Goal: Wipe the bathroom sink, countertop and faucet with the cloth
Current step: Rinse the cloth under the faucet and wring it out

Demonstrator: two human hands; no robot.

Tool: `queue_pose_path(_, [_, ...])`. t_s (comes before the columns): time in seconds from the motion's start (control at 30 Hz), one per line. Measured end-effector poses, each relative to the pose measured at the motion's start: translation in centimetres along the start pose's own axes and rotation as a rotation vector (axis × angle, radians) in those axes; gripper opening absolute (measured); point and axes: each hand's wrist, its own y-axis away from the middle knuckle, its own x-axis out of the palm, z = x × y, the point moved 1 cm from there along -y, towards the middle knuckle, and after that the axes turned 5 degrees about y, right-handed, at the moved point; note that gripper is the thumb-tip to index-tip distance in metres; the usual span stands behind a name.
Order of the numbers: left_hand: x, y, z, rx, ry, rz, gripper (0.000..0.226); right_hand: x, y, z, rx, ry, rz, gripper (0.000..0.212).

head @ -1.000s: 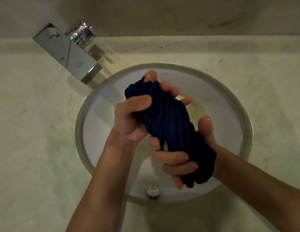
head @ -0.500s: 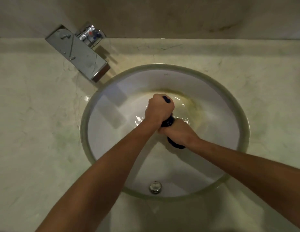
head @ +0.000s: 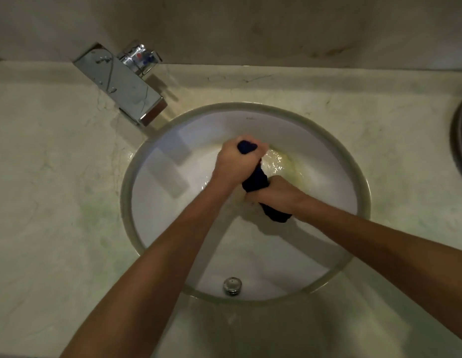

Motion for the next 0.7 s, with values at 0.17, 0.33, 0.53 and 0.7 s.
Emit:
queue_pose_path(0.17, [-7.3,4.8,-3.5,-0.089,0.853,0.709,0.068,-3.1,6.7,0.7,-0.09,-0.873,0.856,0.038])
queue_pose_path(0.33, [-7.1,6.9,-5.5,0.253,0.662,0.866,0.056,-0.7,9.9,1.0,-0.325,-1.116,1.219,0.051])
queue_pose_path(0.53, [-4.5,8.2,-7.3,0.144,1.142,1.199,0.052,1.4,11.7,1.6,-0.469,-1.057,1.421,0.024])
queue_pose_path(0.7, [-4.8,7.4,-8.0,0.228,0.66,0.882,0.03,0.0,11.9,2.3,-0.284,-0.792,0.947,0.052])
